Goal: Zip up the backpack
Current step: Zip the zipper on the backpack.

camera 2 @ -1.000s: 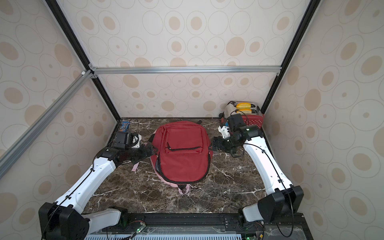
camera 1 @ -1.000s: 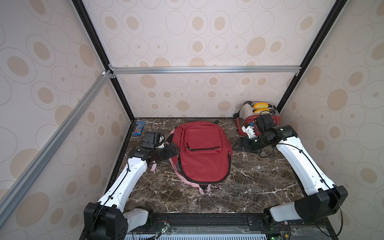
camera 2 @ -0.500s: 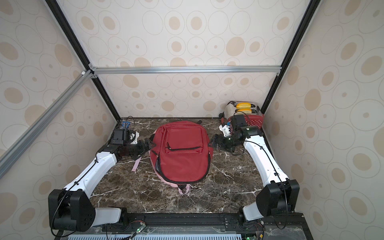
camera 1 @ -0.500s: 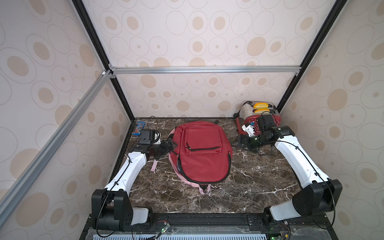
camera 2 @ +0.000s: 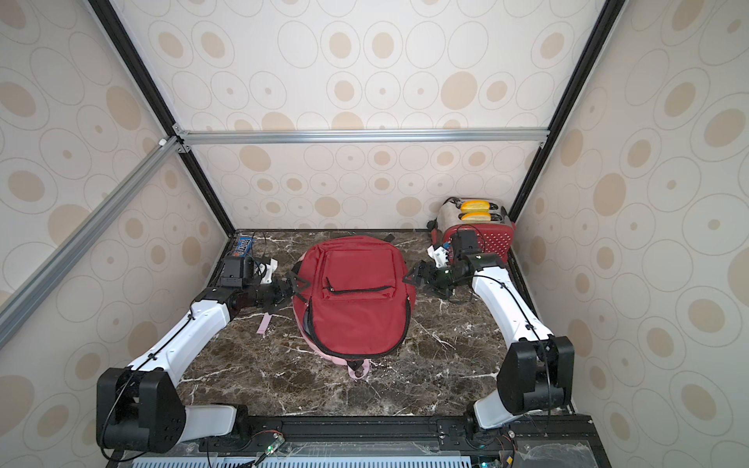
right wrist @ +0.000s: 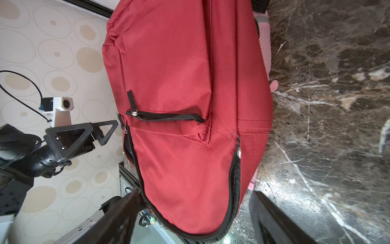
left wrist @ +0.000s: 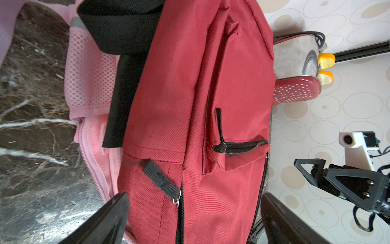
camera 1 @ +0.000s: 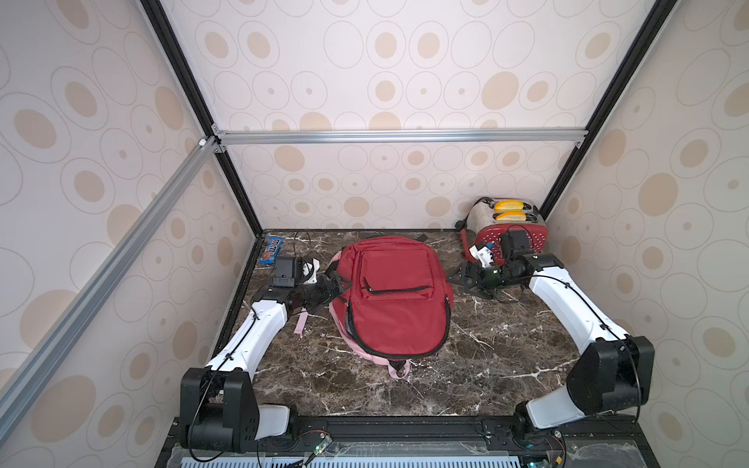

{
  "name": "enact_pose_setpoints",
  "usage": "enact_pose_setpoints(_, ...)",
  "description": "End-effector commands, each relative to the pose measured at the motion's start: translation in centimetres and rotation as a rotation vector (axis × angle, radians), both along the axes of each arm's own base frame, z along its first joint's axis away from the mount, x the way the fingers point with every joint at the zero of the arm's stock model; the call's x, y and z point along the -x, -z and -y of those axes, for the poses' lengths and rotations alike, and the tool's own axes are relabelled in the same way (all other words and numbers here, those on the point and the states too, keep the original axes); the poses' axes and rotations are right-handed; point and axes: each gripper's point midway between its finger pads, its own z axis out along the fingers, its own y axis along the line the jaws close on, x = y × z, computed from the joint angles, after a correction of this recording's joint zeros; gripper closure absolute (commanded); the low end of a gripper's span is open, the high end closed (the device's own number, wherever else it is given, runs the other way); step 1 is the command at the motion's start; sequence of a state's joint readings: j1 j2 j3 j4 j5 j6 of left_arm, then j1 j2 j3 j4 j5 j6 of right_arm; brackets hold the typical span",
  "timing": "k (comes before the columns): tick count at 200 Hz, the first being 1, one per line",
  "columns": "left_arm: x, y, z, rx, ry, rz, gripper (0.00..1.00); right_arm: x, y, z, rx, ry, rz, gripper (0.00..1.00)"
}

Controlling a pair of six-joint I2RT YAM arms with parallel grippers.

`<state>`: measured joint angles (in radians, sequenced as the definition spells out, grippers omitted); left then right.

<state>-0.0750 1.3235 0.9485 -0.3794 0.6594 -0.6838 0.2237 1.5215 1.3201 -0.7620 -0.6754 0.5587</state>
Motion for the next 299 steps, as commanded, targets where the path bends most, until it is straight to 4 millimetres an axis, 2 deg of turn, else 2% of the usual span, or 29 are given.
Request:
enact_pose_setpoints(1,-0.2,-0.6,0.4,0.015,0.022,0.025,0.01,-0.5,1.3,-0.2,-0.008,0.003,-0.019,0.12)
enact_pose_setpoints(20,0.5,0.5,0.0,-0.023,0.026,0.000,0.02,-0.7,2.5,0.3,0.035,0.009,-0.036,0.13)
enact_pose_setpoints(53,2.4,3.2,-2.7,-0.203,-0.019,-0.106,0.02,-0.6,4.1,2.2,0.176,0.034,-0.055,0.13)
enact_pose_setpoints(75,2.5,4.2,-3.5,-0.252,-0.033,-0.135,0.02,-0.5,4.9,3.2,0.238,0.052,-0.062,0.13)
enact_pose_setpoints(104,0.9,4.7,-2.6,-0.197,-0.029,-0.119,0.01,-0.6,5.9,3.0,0.232,0.046,-0.080,0.13)
enact_pose_setpoints(147,-1.4,3.8,-0.3,-0.043,-0.001,-0.049,0.01,-1.6,6.8,1.2,0.129,0.027,-0.083,0.13)
enact_pose_setpoints(206,-1.7,3.7,1.7,0.061,0.044,-0.036,0.06,-3.2,7.9,-0.8,0.014,-0.011,-0.097,0.16)
enact_pose_setpoints(243,-1.4,2.8,2.8,0.087,0.065,-0.030,0.08,-3.4,8.3,-1.5,-0.021,-0.031,-0.105,0.35)
enact_pose_setpoints(267,-1.1,2.2,3.5,0.099,0.081,-0.019,0.10,-3.3,8.3,-1.7,-0.033,-0.042,-0.108,0.56)
enact_pose_setpoints(292,-0.8,1.8,4.6,0.117,0.106,-0.013,0.18,-2.9,8.4,-2.3,-0.032,-0.065,-0.107,0.74)
enact_pose_setpoints(299,-0.7,1.8,4.8,0.124,0.109,-0.011,0.24,-2.7,8.4,-2.5,-0.023,-0.075,-0.110,0.78)
